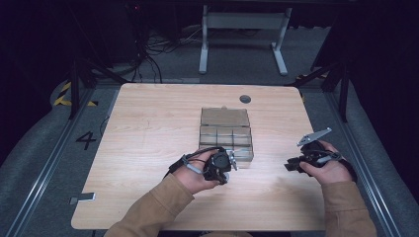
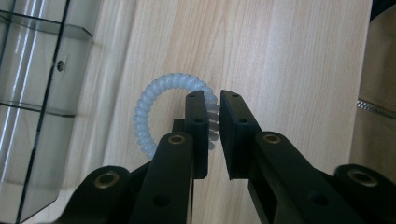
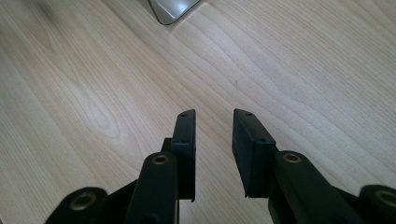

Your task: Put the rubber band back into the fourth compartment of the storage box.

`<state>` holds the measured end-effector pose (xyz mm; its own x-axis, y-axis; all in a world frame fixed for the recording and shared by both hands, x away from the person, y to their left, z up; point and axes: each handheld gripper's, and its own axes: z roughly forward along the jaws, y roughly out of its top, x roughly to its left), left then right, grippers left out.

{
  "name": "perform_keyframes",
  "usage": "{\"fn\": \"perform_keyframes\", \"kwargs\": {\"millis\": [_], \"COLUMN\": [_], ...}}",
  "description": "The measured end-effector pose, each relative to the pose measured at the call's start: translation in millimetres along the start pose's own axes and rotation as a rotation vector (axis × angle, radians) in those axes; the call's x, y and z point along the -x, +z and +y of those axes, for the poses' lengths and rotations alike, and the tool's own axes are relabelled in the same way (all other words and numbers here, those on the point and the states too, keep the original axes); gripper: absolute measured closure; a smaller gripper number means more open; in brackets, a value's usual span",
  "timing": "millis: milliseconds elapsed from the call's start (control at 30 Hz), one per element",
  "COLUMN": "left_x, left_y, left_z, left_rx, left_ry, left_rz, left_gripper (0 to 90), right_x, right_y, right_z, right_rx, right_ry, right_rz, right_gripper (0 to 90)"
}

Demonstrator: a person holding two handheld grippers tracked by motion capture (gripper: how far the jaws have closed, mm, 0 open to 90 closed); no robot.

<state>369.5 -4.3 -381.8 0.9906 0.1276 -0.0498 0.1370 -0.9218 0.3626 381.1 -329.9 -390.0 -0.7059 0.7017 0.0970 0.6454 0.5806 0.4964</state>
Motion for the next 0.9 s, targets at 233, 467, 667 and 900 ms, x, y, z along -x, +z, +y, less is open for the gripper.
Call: {"fn": "perform_keyframes", "kwargs": {"millis": [233, 467, 667, 900], "left_x": [-1.9, -1.6, -5.8, -10.2], "left_y": [-16.5, -25.4, -34.0, -41.5], "left_z": [-4.8, -11.6, -17.7, -23.4], "left_rx": [0.046, 0.075, 0.115, 0.144], "left_ry": [-0.017, -0.041, -0.069, -0.081], "left_rz": [-0.006, 0.0, 0.017, 0.029], "left_gripper": [82.4, 82.4, 82.4, 82.4], "right_x": [0.2, -0.7, -1.7, -1.7], "right_y": [1.1, 1.5, 2.9, 2.5], "right_z": [-0.4, -0.6, -0.3, -0.6], "right_rx": [-0.003, -0.003, -0.009, -0.009], "right_ry": [0.002, -0.001, -0.007, -0.005], "right_rz": [0.001, -0.004, -0.006, -0.007], "right_gripper": [71.4, 71.5, 71.7, 71.9]}}
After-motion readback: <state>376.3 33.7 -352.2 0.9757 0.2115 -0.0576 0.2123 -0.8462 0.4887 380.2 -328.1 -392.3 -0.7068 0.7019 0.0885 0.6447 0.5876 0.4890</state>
